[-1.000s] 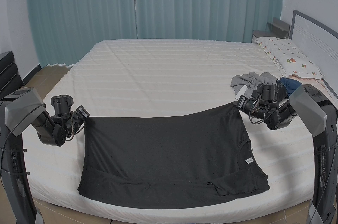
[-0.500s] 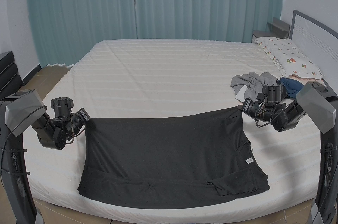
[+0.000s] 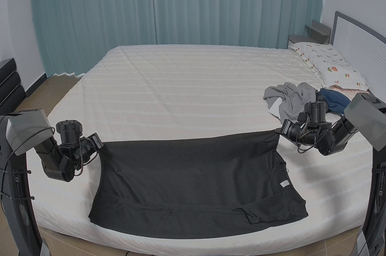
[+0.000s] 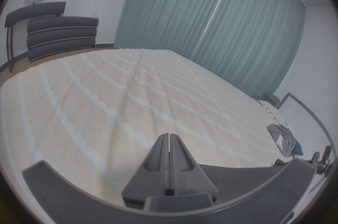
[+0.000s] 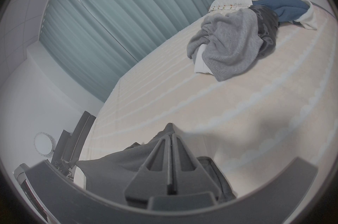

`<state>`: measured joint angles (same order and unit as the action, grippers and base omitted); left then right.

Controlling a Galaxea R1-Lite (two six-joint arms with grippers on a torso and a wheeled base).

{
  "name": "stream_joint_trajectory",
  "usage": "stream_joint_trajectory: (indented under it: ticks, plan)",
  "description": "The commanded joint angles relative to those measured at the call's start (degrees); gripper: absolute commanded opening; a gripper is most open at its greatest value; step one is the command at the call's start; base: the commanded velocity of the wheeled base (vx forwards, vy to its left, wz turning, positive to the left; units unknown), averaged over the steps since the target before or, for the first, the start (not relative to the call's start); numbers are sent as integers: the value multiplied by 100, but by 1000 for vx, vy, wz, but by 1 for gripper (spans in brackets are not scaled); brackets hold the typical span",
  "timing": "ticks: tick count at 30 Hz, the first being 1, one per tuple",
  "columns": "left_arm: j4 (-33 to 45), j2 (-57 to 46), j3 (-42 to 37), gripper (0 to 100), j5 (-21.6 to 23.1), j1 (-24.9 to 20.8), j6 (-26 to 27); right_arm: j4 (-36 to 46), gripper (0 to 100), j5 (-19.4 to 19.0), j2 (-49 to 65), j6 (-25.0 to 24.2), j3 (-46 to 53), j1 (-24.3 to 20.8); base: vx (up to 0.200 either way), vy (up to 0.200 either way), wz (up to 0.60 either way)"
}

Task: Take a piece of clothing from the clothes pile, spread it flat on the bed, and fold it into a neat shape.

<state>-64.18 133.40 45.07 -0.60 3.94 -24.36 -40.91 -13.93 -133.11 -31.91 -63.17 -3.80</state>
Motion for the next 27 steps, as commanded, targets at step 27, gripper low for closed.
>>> stream_joint_trajectory:
  ticks: [27]
  plan:
    - [-2063, -51, -2986, 0, 69, 11, 1548, -2044, 0, -39, 822, 1144, 4234, 64, 0, 0, 0]
